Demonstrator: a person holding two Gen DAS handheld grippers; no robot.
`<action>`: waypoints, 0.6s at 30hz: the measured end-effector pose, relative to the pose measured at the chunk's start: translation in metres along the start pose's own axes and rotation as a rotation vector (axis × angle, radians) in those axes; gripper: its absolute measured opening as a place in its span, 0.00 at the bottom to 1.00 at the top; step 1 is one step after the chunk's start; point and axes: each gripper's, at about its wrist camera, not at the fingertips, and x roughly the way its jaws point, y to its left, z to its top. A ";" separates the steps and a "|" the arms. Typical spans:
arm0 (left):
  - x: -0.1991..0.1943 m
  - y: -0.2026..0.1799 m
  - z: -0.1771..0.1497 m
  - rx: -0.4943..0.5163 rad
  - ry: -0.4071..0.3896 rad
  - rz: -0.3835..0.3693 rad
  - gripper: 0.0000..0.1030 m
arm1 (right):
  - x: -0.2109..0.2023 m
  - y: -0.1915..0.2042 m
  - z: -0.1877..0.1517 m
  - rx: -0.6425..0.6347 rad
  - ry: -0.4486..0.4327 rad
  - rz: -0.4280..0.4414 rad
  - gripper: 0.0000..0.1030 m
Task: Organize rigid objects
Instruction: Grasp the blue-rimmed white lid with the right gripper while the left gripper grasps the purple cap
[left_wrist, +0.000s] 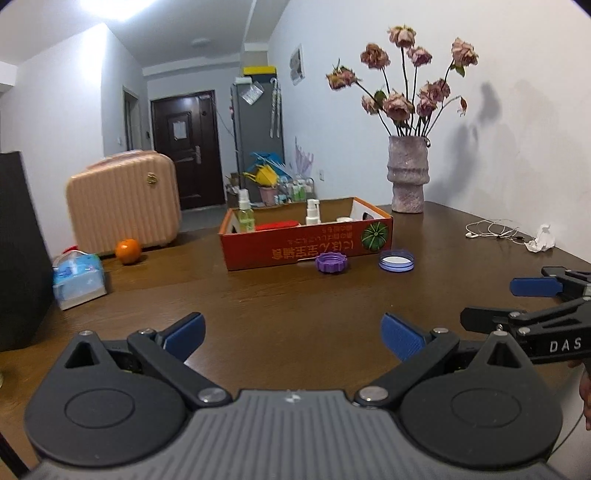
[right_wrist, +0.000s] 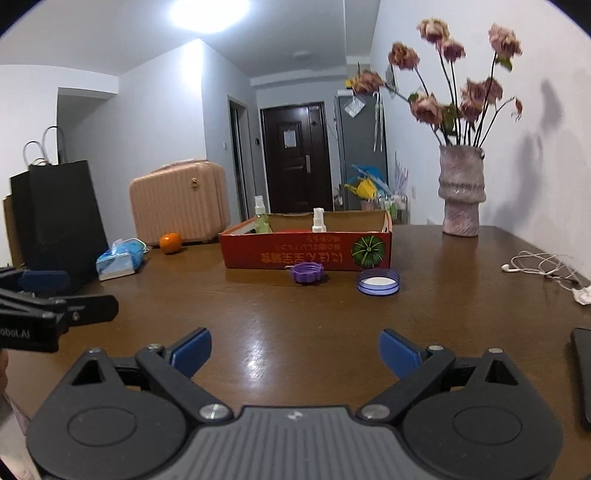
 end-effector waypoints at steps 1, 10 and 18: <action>0.011 0.000 0.004 -0.003 0.008 -0.012 1.00 | 0.009 -0.004 0.005 0.003 0.010 -0.003 0.94; 0.150 0.002 0.045 -0.022 0.180 -0.182 1.00 | 0.117 -0.057 0.049 0.029 0.144 -0.037 0.90; 0.290 -0.019 0.073 0.070 0.281 -0.253 0.88 | 0.228 -0.099 0.069 0.060 0.290 -0.085 0.81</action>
